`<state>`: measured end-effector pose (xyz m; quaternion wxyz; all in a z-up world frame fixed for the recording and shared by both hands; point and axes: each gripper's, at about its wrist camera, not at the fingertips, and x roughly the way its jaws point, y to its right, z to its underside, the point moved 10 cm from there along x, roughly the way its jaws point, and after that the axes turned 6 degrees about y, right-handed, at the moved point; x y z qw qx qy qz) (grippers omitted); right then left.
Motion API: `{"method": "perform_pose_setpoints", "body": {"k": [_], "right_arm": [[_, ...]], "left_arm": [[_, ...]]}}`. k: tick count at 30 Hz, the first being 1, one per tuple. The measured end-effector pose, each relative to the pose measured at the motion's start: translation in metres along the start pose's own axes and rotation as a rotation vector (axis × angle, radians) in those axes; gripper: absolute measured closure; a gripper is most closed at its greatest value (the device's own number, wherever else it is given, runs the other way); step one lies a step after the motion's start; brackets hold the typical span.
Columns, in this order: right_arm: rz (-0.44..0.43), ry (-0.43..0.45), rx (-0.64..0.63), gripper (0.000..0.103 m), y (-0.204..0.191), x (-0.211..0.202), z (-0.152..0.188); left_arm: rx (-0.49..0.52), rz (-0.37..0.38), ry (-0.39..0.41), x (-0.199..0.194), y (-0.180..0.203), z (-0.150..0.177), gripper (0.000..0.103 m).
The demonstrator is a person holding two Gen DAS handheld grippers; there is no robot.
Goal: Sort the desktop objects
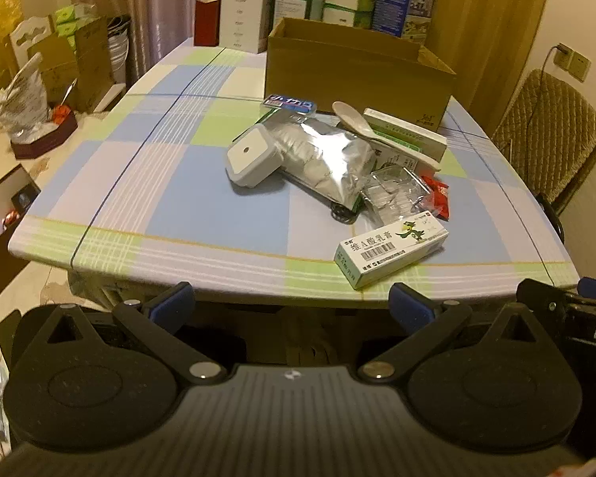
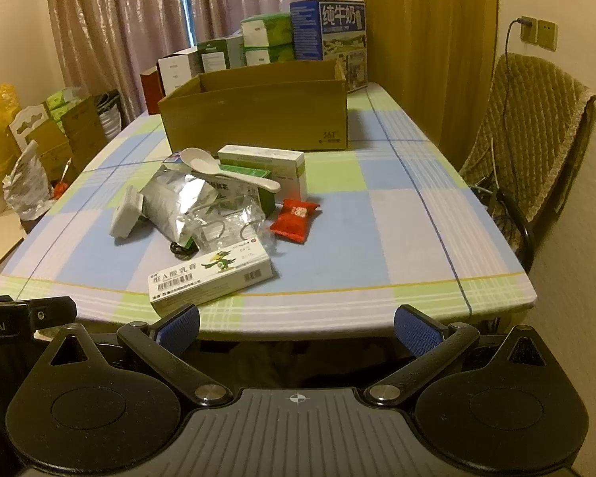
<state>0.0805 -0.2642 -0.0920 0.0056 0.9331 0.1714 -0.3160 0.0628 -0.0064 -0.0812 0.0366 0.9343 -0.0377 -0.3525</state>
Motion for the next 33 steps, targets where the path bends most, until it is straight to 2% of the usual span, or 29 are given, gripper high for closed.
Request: {"method": "perform_pose_setpoints", "body": {"k": [9,13,22,25,33], "right_arm": [[0.002,-0.004,0.013,0.002,0.005,0.002,0.0],[0.0,-0.003,0.014,0.002,0.005,0.001,0.001],[-0.014,-0.012,0.018,0.002,0.003,0.003,0.003],[-0.024,-0.011,0.024,0.002,0.004,0.004,0.001],[-0.033,-0.009,0.044,0.002,0.007,0.011,-0.004]], "left_arm": [[0.045,0.014,-0.007,0.003,0.005,-0.001,0.001],[0.025,0.05,-0.018,0.003,0.007,-0.001,0.001],[0.069,0.084,-0.012,0.004,0.014,0.0,0.001],[0.095,0.101,-0.003,0.005,0.018,-0.002,0.001],[0.239,0.188,-0.002,0.014,0.033,-0.014,0.001]]}}
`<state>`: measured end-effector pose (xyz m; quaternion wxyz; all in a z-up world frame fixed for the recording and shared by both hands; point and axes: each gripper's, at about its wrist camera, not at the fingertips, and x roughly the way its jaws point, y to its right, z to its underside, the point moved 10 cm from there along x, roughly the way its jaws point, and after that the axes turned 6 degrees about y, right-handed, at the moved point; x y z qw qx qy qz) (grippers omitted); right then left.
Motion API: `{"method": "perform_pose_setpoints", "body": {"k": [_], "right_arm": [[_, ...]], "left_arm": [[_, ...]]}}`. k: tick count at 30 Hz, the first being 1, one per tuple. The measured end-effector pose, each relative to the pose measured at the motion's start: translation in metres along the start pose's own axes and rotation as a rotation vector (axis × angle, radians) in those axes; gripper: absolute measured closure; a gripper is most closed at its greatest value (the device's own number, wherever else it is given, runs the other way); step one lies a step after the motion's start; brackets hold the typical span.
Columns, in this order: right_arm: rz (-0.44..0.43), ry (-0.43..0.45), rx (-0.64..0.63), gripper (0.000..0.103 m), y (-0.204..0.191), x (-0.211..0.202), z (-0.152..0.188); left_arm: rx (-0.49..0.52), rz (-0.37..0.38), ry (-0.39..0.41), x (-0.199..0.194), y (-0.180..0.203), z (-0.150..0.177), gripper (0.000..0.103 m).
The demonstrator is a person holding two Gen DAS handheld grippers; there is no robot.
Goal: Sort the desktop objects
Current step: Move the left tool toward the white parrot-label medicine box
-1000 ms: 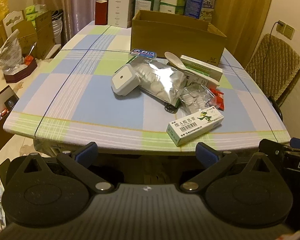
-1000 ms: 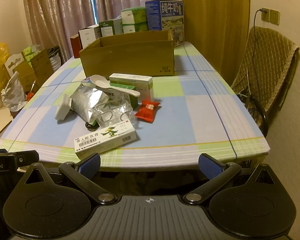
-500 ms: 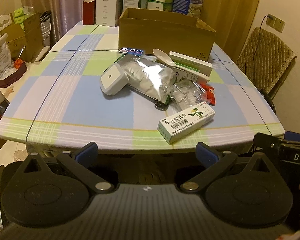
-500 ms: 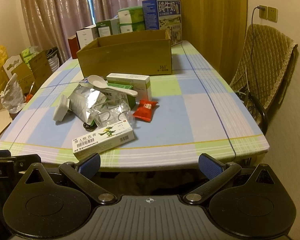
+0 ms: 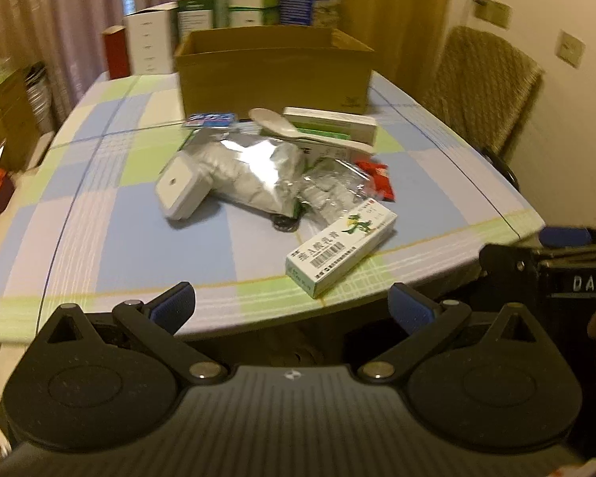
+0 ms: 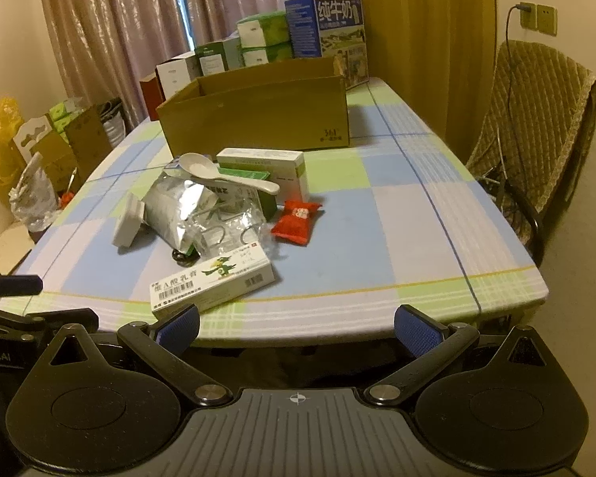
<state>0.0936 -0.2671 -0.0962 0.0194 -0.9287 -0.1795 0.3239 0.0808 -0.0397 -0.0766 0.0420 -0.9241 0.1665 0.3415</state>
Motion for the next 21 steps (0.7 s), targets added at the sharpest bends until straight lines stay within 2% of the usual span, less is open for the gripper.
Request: {"method": "perform_pose_setpoints", "body": {"k": [6,11,18,21], "right_arm": [[0.007,0.007,0.002,0.002,0.005,0.01,-0.004],[0.018,-0.021,-0.039,0.002,0.006,0.026,-0.004],[0.014,-0.039,-0.062,0.002,0.008,0.05,-0.005],[0.017,-0.05,-0.06,0.002,0.01,0.061,-0.005]], "left_arm": [[0.094,0.071,-0.001,0.016,0.002,-0.013,0.002],[0.175,0.156,-0.031,0.036,0.011,-0.017,0.016],[0.316,0.235,-0.055,0.07,0.025,-0.014,0.017],[0.388,0.279,-0.081,0.084,0.033,-0.009,0.031]]}}
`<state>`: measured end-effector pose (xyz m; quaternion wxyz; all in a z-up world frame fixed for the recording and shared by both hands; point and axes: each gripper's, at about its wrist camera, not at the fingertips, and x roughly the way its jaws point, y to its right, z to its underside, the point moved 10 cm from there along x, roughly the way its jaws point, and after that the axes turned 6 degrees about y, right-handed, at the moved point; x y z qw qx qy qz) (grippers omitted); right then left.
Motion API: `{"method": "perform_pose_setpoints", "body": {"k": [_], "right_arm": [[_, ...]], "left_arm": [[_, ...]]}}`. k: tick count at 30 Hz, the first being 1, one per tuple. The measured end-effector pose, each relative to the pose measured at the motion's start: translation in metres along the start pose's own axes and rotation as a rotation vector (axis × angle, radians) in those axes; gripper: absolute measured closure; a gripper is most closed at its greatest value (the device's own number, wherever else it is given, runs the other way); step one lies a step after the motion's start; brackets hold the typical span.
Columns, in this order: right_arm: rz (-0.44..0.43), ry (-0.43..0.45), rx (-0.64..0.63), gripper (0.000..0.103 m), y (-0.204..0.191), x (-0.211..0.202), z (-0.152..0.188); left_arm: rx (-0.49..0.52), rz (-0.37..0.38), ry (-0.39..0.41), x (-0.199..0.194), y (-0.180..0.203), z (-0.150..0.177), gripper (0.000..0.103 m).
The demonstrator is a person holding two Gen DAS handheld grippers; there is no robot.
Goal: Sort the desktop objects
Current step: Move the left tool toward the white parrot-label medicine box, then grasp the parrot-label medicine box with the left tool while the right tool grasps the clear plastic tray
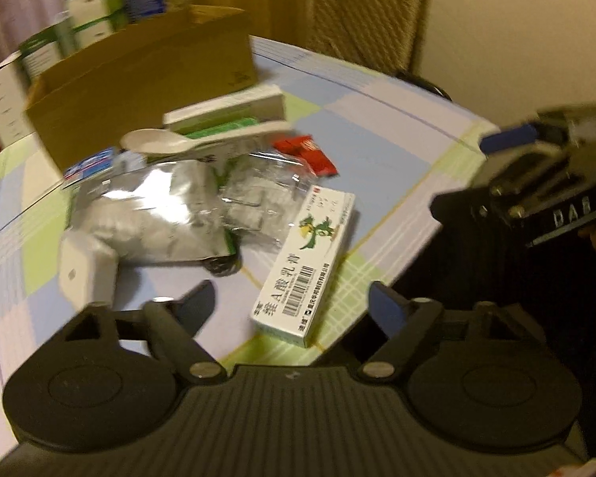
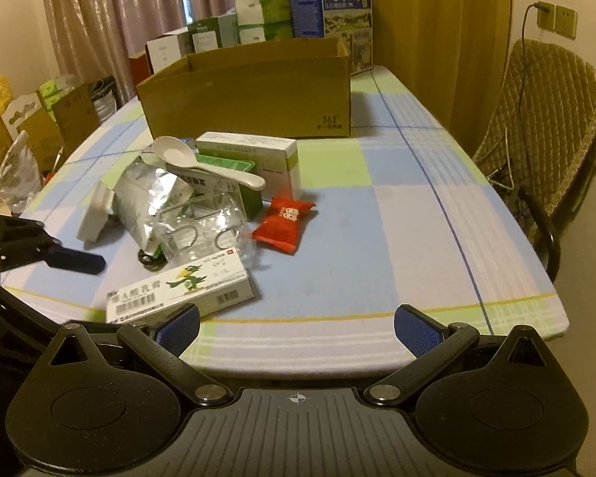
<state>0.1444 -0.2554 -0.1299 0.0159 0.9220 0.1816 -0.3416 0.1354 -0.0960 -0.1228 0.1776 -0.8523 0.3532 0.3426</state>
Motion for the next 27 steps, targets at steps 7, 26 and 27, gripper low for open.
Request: {"method": "perform_pose_setpoints", "body": {"k": [7,26,27], "right_arm": [[-0.047,-0.013,-0.029,0.002,-0.004,0.024,-0.004],[-0.008,0.011,-0.03,0.013,0.012,0.032,-0.011],[0.006,0.012,-0.02,0.013,0.015,0.03,-0.011]], "left_arm": [[0.044,0.083,-0.026,0.033,0.0,-0.003,0.038],[0.144,0.13,-0.038,0.055,0.019,-0.003,0.07],[0.154,0.129,-0.031,0.054,0.021,-0.003,0.07]]}}
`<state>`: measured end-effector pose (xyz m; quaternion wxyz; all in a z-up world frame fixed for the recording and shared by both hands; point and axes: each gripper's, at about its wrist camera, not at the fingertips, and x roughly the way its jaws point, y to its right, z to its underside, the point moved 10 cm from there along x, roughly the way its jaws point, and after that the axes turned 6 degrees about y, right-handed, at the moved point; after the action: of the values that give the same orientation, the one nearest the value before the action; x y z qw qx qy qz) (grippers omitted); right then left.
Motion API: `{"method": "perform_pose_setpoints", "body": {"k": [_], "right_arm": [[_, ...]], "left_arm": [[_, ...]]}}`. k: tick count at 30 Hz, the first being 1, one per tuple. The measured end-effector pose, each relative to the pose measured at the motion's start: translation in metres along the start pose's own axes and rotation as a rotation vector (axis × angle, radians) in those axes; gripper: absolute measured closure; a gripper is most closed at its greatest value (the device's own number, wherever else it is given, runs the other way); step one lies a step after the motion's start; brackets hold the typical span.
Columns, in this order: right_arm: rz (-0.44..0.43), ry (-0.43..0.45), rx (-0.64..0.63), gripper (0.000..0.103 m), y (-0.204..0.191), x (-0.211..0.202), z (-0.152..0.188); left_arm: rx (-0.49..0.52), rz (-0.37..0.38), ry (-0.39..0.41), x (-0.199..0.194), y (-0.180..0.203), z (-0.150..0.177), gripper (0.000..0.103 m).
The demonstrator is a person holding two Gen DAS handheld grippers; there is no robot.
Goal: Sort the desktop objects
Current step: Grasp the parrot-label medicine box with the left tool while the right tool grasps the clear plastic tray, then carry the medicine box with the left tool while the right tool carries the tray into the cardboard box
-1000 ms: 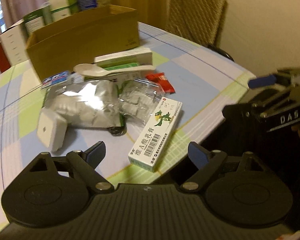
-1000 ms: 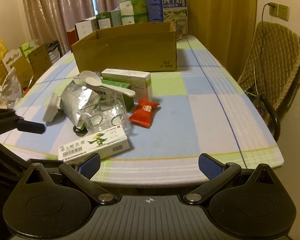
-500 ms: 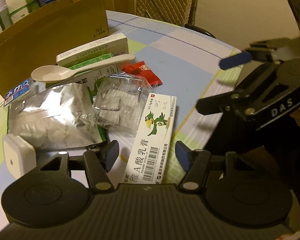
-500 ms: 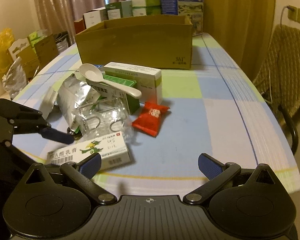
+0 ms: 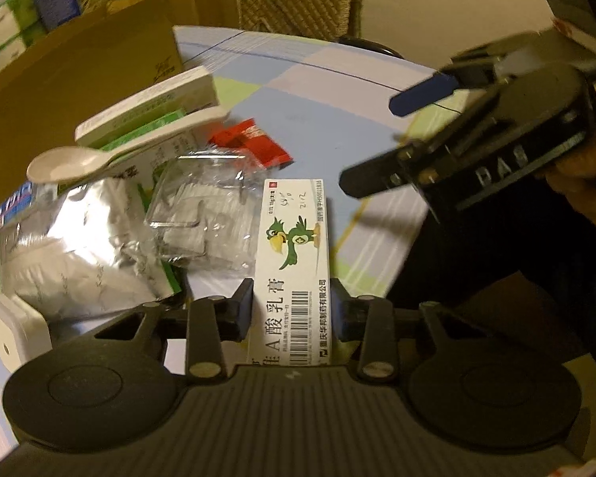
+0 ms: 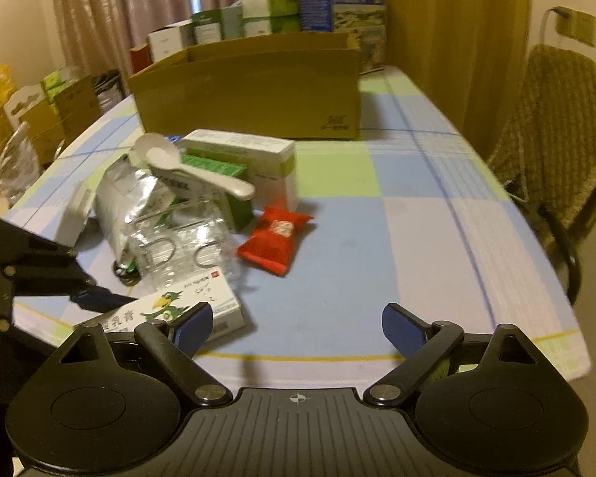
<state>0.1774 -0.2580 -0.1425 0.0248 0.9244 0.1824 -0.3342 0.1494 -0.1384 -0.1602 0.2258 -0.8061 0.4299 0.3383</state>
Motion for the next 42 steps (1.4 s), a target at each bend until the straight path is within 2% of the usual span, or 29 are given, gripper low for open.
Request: {"method": "perform_pose_setpoints", "body": {"k": [7,12,19,23,27,30,37,42], "right_arm": [[0.034,0.004,0.02,0.013,0.01,-0.012,0.003],[-0.005,0.011,-0.003,0.013,0.001,-0.012,0.0],[-0.14,0.026,-0.072,0.013,-0.043,0.004,-0.007],[-0.18,0.041,-0.124,0.013,-0.064,0.02,-0.013],[-0.201,0.05,-0.191,0.013,-0.078,0.041,-0.019],[-0.22,0.052,-0.222,0.013,-0.085,0.055,-0.023],[-0.26,0.036,-0.225,0.013,-0.097,0.075,-0.024],[-0.259,0.022,-0.215,0.013,-0.101,0.085,-0.021]], "left_arm": [[0.025,-0.032,0.077,-0.008,0.012,-0.014,0.07],[-0.012,-0.083,0.131,-0.024,0.006,-0.023,0.07],[-0.204,-0.225,0.191,-0.065,-0.041,-0.019,0.07],[-0.342,-0.324,0.187,-0.079,-0.075,-0.003,0.07],[-0.475,-0.385,0.193,-0.09,-0.105,0.014,0.07],[-0.537,-0.4,0.208,-0.092,-0.113,0.019,0.07],[-0.591,-0.403,0.227,-0.084,-0.119,0.022,0.07],[-0.62,-0.4,0.222,-0.076,-0.119,0.025,0.07]]}}
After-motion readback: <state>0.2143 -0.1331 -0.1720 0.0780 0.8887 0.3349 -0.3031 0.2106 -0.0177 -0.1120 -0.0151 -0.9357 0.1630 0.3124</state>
